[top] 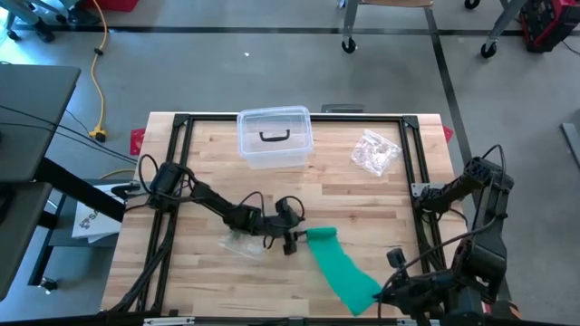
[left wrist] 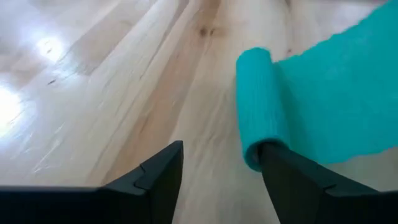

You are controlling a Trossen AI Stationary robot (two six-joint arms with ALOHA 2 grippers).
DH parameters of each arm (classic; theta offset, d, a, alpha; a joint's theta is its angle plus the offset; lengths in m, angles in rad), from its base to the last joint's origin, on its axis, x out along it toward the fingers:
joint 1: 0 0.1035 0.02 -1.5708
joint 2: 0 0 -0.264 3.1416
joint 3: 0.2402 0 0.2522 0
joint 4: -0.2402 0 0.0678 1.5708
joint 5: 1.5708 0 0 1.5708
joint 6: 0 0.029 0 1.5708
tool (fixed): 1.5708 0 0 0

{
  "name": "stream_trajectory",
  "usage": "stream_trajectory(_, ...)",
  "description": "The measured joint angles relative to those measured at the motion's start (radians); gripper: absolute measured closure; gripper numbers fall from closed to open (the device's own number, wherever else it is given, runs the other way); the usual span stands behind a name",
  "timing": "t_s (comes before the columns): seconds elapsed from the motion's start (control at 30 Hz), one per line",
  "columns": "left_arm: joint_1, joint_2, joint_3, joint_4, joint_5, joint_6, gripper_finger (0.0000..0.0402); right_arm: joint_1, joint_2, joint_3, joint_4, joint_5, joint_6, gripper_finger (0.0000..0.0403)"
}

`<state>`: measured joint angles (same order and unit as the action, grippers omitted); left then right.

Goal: Roll bandage
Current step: Roll the dark green bandage

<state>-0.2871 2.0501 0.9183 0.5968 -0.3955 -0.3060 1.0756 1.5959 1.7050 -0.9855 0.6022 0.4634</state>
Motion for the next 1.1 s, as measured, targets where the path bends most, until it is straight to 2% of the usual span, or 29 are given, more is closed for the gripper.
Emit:
stream_trajectory(0.07,0.000,0.028,0.004,0.056,0.002,0.022,0.0199,0.000,0.000,0.000,0.000,0.000,-0.011,0.0403)
stream_trajectory(0.17,0.000,0.085,0.052,0.057,0.006,0.039,0.0203,0.001,0.000,0.000,0.007,0.000,-0.019,0.0403)
stream_trajectory(0.33,0.001,0.191,0.190,0.062,0.047,0.100,0.0216,0.007,0.000,0.000,0.012,0.000,-0.018,0.0403)
stream_trajectory(0.43,0.003,0.248,0.278,0.062,0.077,0.133,0.0235,0.012,0.000,0.000,0.018,0.000,-0.017,0.0403)
stream_trajectory(0.53,0.009,0.290,0.344,0.058,0.085,0.135,0.0270,0.018,0.000,0.000,0.028,0.000,-0.016,0.0403)
stream_trajectory(0.77,0.026,0.292,0.377,0.043,0.068,0.134,0.0390,0.041,0.000,0.000,0.056,0.033,-0.006,0.0403)
stream_trajectory(0.87,0.018,0.288,0.377,0.041,0.023,0.135,0.0392,0.054,0.000,0.000,0.056,0.045,0.018,0.0403)
stream_trajectory(0.97,0.015,0.282,0.377,0.035,0.022,0.135,0.0399,0.067,0.000,0.000,0.057,0.045,0.038,0.0403)
stream_trajectory(1.1,0.008,0.252,0.376,-0.056,0.025,0.130,0.0400,0.080,0.001,0.000,0.062,0.045,0.084,0.0403)
